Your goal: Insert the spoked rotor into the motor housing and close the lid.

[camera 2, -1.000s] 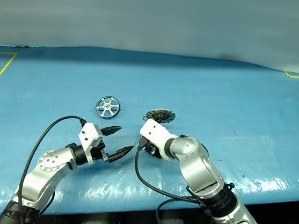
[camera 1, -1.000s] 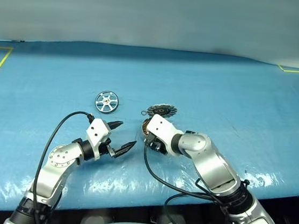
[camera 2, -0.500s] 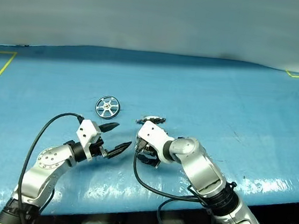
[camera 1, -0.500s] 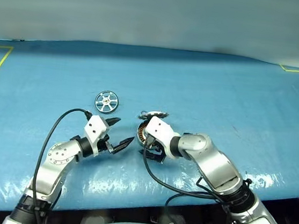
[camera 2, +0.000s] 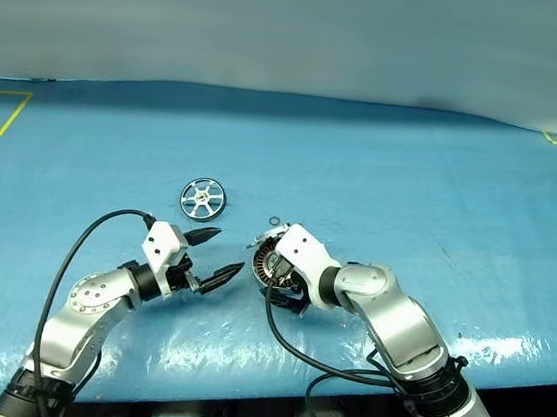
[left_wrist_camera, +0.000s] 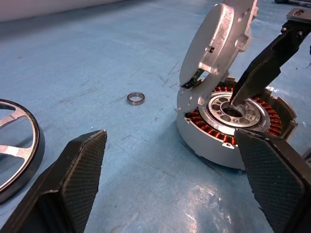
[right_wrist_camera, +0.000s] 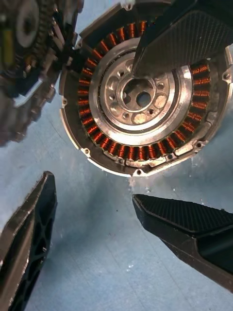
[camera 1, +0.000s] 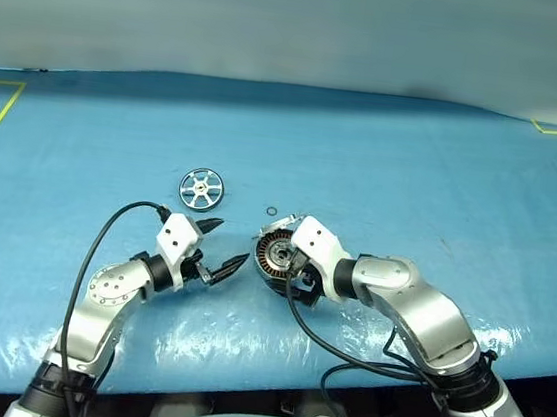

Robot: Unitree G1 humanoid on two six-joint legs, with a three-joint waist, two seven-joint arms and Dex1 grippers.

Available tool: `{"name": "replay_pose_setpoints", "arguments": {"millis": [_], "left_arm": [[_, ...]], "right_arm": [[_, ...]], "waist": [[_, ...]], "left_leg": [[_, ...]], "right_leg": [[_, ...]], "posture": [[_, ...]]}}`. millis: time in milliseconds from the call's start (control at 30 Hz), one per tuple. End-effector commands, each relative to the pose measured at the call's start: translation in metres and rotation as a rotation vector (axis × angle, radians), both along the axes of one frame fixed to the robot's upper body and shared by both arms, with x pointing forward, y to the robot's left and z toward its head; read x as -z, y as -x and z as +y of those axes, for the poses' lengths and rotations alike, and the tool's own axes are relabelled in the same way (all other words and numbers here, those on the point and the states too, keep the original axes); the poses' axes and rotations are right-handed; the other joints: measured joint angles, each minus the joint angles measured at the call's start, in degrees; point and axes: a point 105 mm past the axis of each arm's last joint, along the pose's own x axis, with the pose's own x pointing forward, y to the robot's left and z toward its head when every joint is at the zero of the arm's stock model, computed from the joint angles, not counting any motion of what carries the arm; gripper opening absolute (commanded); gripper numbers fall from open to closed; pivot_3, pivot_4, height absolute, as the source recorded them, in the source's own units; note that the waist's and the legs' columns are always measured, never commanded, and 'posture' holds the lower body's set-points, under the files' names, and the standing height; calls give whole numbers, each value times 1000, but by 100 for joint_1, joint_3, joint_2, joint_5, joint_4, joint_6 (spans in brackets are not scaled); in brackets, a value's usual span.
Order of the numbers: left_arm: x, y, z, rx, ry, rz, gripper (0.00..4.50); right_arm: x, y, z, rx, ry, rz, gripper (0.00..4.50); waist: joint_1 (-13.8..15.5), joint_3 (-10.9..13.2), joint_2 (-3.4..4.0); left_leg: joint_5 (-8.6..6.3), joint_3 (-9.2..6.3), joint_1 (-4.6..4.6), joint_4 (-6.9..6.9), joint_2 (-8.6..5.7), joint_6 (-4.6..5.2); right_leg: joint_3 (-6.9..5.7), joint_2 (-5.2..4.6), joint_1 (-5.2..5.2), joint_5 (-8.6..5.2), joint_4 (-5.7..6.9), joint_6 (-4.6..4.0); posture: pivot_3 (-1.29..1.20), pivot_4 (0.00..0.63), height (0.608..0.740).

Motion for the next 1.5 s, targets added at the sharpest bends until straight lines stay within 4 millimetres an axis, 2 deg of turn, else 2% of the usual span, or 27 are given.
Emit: {"name": "replay_pose_setpoints", "arguments": {"millis": [33, 167, 200, 333, 500, 600, 767, 933, 1167, 1267, 1367, 1500], "left_arm": [[-13, -1, -7, 36, 3, -41, 4500], [-14, -1, -8, 49, 3, -40, 4500], [-14, -1, -8, 52, 2, -38, 4500], [-13, -1, -11, 63, 4, -28, 4500], [-14, -1, -13, 73, 10, -30, 4500], [-15, 0, -14, 74, 11, -30, 4500], [-13, 3, -14, 65, 12, -26, 4500], [-11, 5, -12, 50, 11, -20, 4500], [-9, 8, -12, 40, 17, -10, 4500], [-7, 9, -12, 44, 12, -5, 4500], [-7, 9, -13, 48, 12, -3, 4500], [-7, 9, -14, 52, 14, -2, 4500]], "right_arm": [[-16, 0, 1, -21, -43, -70, 4025], [-28, 13, 2, -150, -60, -116, 4025], [-32, 12, -1, -189, -20, -187, 4025], [-50, 25, 0, -408, 9, -286, 4025], [-33, 19, -9, -639, 325, -456, 4025], [-25, 21, -5, -757, 384, -483, 4025], [-11, 7, -10, -849, 551, -533, 4025], [-15, -1, -5, -840, 533, -541, 4025], [-2, -11, -15, -819, 576, -494, 4025], [-6, -18, -17, -788, 591, -503, 4025], [-12, -21, -14, -746, 535, -486, 4025], [-12, -23, -16, -723, 528, -460, 4025]], "waist": [[-2, 1, 0], [-5, 4, 1], [-5, 6, 0], [-6, 19, -5], [-13, 24, -10], [-11, 26, -13], [-7, 30, -16], [3, 33, -17], [22, 33, -16], [25, 33, -16], [52, 33, -16], [56, 33, -15]], "left_leg": [[0, 0, 0, 1, 0, 0], [0, 0, -3, 2, -1, 1], [0, -1, -5, 2, -1, 1], [0, -1, -9, 5, -2, 1], [0, 0, -8, 9, 0, 1], [1, 0, -9, 10, 1, -1], [7, 4, -10, 15, 2, -11], [13, 3, -9, 18, 5, -21], [11, 4, -9, 22, 3, -18], [11, 3, -6, 22, 4, -18], [10, 1, -6, 29, 4, -15], [9, 1, -7, 33, 4, -13]], "right_leg": [[1, 0, 0, -7, 0, 13], [1, 0, -1, -12, -1, 25], [1, 0, -3, -10, -2, 22], [1, 0, -6, -13, -3, 27], [1, 3, -7, -15, 0, 31], [1, 3, -7, -15, 0, 30], [2, 1, -6, -3, 0, 16], [1, 2, -4, 4, 1, 4], [1, 1, -2, 5, 2, 5], [1, 3, -1, 5, 7, 4], [-1, 3, 0, 7, 9, 6], [1, 3, 1, 10, 10, 6]], "posture": [[0, 150, 740], [0, 150, 740], [0, 150, 740], [0, 150, 740], [0, 150, 740], [0, 150, 740], [0, 150, 740], [0, 150, 740], [0, 150, 740], [0, 150, 740], [0, 150, 740], [0, 150, 740]]}}
